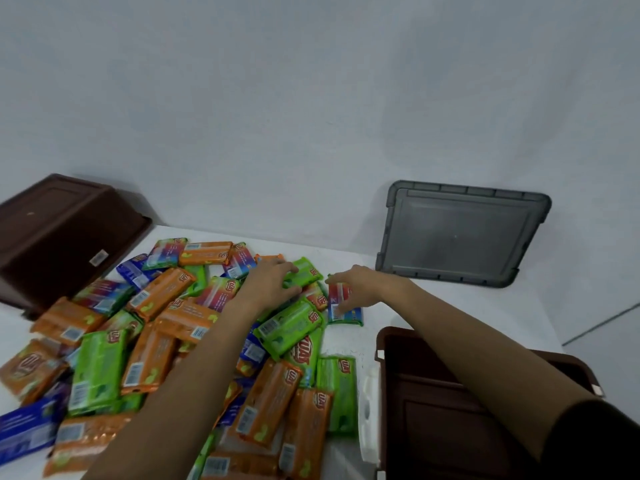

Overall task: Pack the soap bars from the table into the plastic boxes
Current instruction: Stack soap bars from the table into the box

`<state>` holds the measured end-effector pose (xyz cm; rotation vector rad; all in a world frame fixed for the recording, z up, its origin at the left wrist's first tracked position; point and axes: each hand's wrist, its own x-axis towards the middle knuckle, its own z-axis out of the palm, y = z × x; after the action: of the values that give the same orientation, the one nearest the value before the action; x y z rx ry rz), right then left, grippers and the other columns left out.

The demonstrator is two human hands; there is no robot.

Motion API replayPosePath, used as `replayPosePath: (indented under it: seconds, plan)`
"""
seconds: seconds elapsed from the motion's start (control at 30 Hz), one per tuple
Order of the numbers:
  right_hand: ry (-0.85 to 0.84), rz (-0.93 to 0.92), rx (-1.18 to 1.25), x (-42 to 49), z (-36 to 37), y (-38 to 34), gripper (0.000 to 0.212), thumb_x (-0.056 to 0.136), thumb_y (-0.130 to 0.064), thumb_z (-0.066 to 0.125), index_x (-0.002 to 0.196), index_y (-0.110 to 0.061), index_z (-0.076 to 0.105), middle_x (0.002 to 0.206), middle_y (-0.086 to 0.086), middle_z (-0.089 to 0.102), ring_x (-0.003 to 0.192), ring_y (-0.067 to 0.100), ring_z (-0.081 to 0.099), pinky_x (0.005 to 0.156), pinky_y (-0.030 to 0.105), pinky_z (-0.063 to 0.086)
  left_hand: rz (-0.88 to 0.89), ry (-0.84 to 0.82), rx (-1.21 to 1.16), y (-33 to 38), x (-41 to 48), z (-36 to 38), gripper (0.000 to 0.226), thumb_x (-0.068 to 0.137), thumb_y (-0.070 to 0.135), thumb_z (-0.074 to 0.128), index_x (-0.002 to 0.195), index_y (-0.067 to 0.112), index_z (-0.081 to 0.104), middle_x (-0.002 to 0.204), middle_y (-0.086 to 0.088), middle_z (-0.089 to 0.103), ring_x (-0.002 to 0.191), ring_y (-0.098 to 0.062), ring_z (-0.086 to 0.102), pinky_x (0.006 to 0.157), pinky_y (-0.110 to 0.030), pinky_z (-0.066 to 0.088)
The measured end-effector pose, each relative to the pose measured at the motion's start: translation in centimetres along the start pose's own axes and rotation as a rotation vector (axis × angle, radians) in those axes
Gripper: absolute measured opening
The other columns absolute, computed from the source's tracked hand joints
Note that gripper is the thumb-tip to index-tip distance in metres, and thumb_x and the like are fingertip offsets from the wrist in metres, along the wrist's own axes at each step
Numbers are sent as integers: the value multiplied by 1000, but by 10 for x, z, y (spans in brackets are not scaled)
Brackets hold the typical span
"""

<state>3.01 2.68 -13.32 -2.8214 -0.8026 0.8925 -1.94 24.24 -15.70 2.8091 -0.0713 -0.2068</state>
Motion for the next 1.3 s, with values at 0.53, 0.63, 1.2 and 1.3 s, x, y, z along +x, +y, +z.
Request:
replayPosePath:
  seconds: [0.53,0.63,1.2,1.3]
  plan:
    - [-27,-24,-139,10,10,6,84,67,-32,84,134,-32,33,121,8,36,91,32,55,71,40,51,31,39,-8,-3,18,9,53,85,48,62,131,22,54,126,-11,59,117,-29,51,94,-38,41]
    - [-14,-6,-28,3,4,13,79,69,-40,79,133,-35,33,116,6,36,90,29,54,70,36,49,45,71,-9,-4,13,11,54,87,49,60,134,24,52,132,-12,55,121,-30,49,98,-39,40]
    - [474,-190,1048,-126,-19,46,44,88,6,60,123,-20,58,121,12,61,96,29,71,82,42,59,147,253,-258,54,-35,-35,97,73,25,71,142,57,9,118,0,27,53,-24,56,56,-37,53]
    - [558,-195,1103,-155,-14,47,38,89,1,63,121,-18,54,121,12,59,100,29,69,79,38,60,169,287,-323,70,-44,-39,86,69,24,69,135,48,20,120,-3,32,64,-21,57,60,-42,53]
